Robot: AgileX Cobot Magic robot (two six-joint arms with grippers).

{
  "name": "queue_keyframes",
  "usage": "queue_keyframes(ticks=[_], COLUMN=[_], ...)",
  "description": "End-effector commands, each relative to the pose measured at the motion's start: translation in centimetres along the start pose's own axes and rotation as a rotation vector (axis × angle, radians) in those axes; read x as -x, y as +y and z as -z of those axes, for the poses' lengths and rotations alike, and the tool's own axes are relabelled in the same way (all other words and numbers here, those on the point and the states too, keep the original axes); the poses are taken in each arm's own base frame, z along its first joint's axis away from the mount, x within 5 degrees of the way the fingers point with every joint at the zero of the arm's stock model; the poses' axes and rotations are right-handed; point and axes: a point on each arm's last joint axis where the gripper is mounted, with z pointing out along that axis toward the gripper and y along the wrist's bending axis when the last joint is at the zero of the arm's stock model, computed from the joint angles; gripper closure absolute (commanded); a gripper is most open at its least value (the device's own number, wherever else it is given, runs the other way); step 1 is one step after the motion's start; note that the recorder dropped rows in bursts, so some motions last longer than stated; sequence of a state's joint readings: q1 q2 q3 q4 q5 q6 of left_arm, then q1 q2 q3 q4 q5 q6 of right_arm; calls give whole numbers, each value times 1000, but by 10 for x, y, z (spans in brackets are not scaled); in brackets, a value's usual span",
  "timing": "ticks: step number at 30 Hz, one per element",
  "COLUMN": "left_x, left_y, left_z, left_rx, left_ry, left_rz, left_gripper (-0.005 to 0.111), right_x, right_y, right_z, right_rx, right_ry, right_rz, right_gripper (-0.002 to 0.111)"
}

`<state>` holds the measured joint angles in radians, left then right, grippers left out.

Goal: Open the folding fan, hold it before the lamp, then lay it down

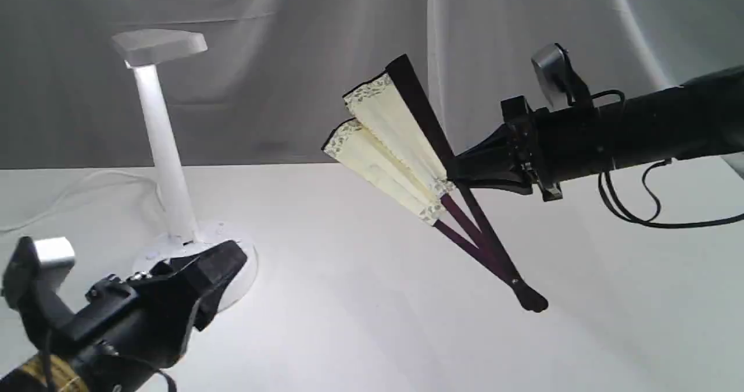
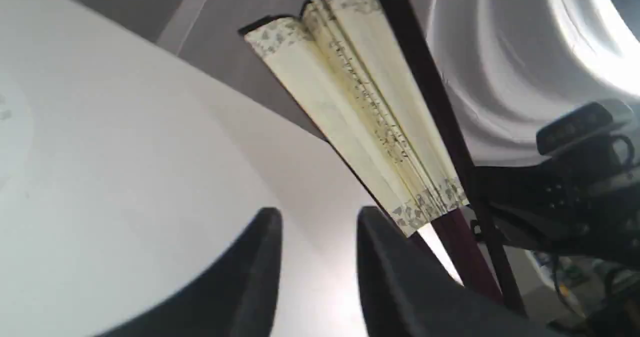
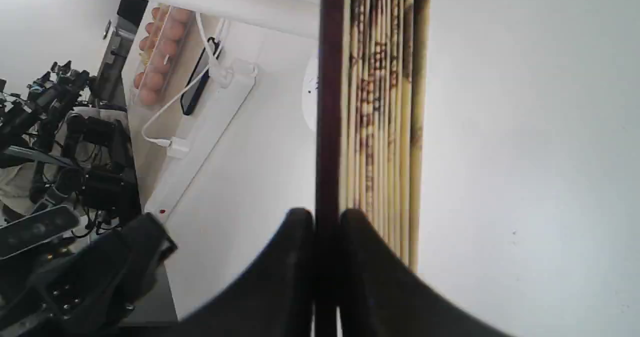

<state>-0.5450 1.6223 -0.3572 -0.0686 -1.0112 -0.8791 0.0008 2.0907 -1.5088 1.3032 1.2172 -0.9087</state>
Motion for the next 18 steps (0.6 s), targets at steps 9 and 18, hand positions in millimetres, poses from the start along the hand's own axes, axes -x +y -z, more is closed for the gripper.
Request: queue_keyframes(ticks=[9,18], left_x=[-16,-12], left_y=[-1,2], left_z=[-75,-119], left_rx=[-63,-166], left_ry=[73,153], left_rz=[377,616], left_gripper=[54,54], right_x=[3,-1], right_y=[9,6], right_z=[3,2], right_rx=[18,18], right_ry=[-24,-16], right_rz=[16,-13], right_gripper=[108,108])
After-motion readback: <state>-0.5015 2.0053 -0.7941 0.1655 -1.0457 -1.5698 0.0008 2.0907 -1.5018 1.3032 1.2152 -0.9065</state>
